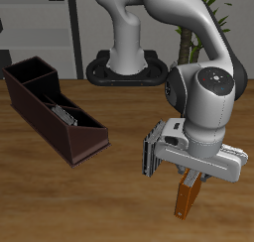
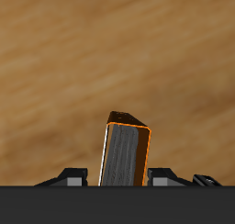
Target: Place the right striped book into the right desk caddy's left compartment and place the orange book into the right desk caddy's left compartment and place the red mug into the right desk caddy's right compartment
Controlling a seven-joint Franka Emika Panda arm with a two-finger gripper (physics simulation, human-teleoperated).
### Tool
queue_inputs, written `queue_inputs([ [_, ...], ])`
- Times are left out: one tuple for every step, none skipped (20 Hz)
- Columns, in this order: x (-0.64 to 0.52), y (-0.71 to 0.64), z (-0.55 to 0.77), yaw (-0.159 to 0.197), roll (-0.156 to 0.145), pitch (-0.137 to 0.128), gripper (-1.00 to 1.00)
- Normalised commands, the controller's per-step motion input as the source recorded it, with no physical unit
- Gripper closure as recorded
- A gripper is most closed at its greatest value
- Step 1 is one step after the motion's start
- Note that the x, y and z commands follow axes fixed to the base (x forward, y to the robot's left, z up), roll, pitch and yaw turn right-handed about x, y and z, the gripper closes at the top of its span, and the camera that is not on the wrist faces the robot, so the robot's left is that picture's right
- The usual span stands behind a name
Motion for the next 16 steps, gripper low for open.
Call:
queue_inputs([
  [-0.04,-0.06,-0.02,0.048,0.015,-0.010,1.00],
  [-0.05,-0.06,0.07,-0.063,0.012,0.025,1.00],
  [-0.06,-0.08,0.13,0.015,0.029,-0.039,1.00],
  [0.00,-0.12,0.14,0.023,0.009,-0.022,1.00],
  [0.01,-0.18,0.14,-0.013,-0.016,-0.024,1.00],
  [-0.06,-0.26,0.43,0.028,0.018,-0.036,1.00],
  [0.00,0.00,0.00,0.000,0.000,0.000,1.00],
  [0.05,-0.14,0.00,0.000,0.000,0.000,1.00],
  [0.00,0.00,0.00,0.000,0.000,0.000,1.00],
  [-0.61,-0.55,1.51,0.031,0.049,-0.205,1.00],
  [-0.28,-0.16,0.60,0.035,0.024,-0.095,1.00],
  [-0.06,-0.23,0.34,0.002,-0.019,-0.040,1.00],
  [-0.45,-0.20,0.90,0.056,0.066,-0.135,1.00],
  [-0.27,-0.19,0.56,0.022,-0.008,-0.077,1.00],
  [-0.57,-0.26,0.98,0.026,0.060,-0.119,1.00],
  [-0.31,-0.09,0.42,0.046,0.043,-0.060,1.00],
])
